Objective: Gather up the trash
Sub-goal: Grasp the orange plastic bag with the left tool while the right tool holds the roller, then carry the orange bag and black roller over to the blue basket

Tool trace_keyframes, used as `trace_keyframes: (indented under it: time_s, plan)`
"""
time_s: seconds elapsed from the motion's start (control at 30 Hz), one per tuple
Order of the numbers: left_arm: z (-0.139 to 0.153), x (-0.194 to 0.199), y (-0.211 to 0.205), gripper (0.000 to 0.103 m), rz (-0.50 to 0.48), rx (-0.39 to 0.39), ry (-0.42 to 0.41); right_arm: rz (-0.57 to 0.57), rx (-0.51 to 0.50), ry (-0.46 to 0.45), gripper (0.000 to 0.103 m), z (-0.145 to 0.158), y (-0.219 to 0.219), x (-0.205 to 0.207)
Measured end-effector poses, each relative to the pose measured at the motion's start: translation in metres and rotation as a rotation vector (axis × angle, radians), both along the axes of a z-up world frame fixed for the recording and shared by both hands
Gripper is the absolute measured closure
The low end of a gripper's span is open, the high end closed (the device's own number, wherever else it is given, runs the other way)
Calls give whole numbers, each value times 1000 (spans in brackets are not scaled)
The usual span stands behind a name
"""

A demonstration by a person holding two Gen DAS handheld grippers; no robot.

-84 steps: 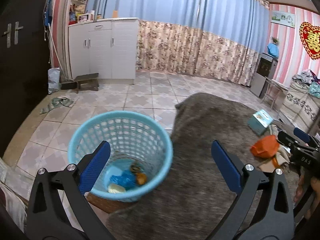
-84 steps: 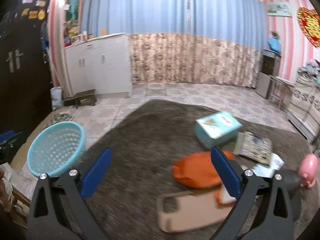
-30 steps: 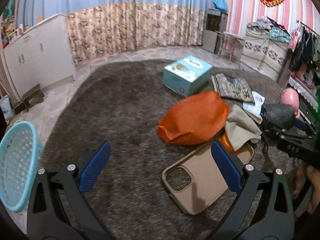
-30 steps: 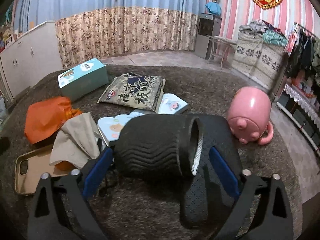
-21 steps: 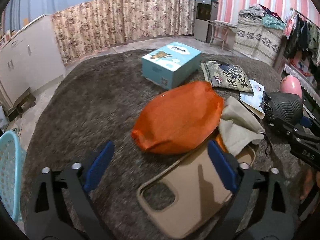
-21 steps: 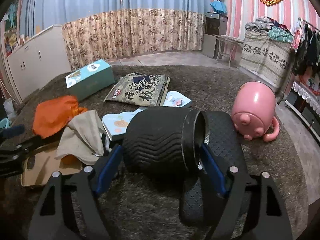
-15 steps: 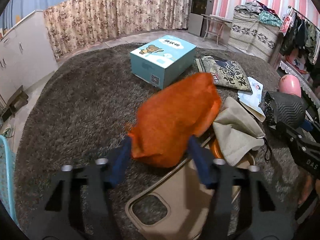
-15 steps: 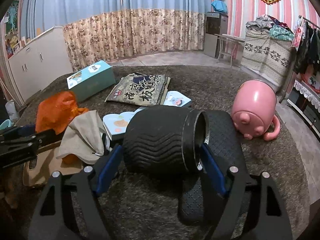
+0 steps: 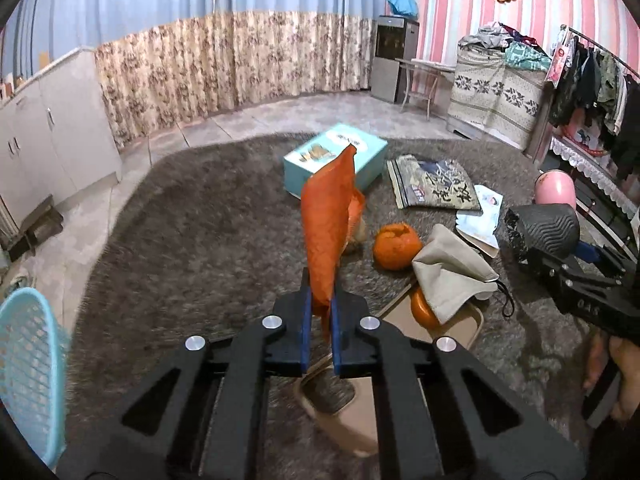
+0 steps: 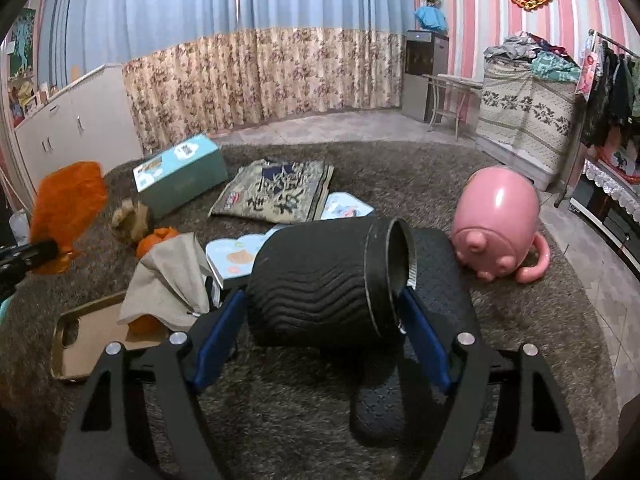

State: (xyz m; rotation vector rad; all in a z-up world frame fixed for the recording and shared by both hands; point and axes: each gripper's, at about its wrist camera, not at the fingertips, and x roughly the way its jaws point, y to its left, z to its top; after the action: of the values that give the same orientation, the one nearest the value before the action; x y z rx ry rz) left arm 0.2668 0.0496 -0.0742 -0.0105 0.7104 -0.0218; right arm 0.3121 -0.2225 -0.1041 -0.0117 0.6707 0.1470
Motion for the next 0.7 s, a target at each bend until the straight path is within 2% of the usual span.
trace_keyframes:
  time_s: [0.3,0.7]
  plan:
    - [24,-40,19,97,43,-17,-39,3,3,-63,26,28,4,-15]
    - [32,-80,62,97,141,-25,-55,92,12,-116,26,51,47,-44]
